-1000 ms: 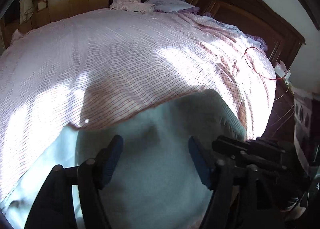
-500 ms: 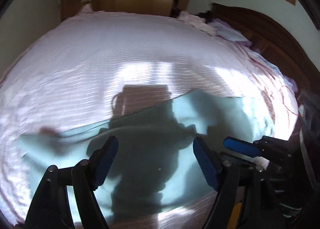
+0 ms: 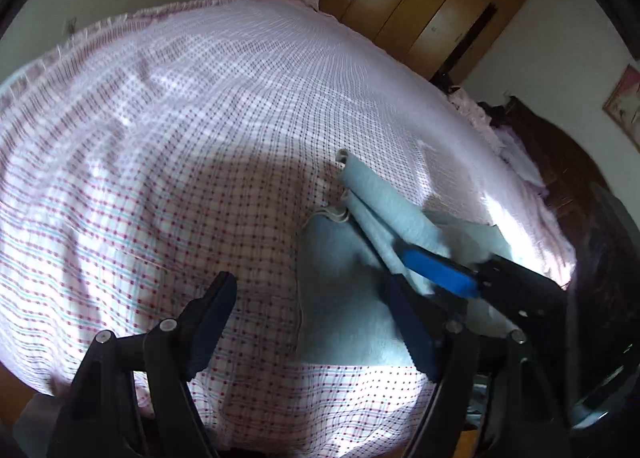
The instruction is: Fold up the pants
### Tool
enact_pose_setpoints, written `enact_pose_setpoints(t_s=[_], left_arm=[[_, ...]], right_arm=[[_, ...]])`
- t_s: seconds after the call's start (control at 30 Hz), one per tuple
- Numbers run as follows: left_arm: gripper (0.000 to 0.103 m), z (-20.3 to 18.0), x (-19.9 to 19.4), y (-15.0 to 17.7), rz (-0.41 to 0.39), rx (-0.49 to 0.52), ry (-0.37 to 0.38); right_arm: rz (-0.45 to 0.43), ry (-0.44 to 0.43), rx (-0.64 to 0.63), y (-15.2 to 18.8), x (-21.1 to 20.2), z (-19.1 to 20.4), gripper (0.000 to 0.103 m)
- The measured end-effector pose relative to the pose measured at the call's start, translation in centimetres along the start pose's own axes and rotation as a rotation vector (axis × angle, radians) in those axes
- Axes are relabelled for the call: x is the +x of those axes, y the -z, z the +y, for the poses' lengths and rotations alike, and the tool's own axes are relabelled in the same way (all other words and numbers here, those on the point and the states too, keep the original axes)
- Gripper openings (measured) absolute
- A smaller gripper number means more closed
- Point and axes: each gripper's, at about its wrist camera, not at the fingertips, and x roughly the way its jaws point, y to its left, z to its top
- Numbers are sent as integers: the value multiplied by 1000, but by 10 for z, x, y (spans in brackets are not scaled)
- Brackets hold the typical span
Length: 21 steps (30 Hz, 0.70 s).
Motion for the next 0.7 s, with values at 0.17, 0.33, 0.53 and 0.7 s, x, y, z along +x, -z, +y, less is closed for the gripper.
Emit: enact_pose_setpoints(t_s=[0.17, 0.33, 0.53, 0.7], left_arm=[[76, 7, 1, -6, -25, -19, -3], [75, -1, -3, -5, -25, 34, 29], [34, -29, 11, -12, -21, 184, 12], [26, -23, 16, -14, -16, 161, -6]], right_arm=[[-16, 109, -62, -16, 32, 10, 0], [-67, 101, 92, -21, 13, -28, 0], [-119, 131, 309, -14, -15, -76, 0], [-173, 24, 272, -6, -28, -67, 0]])
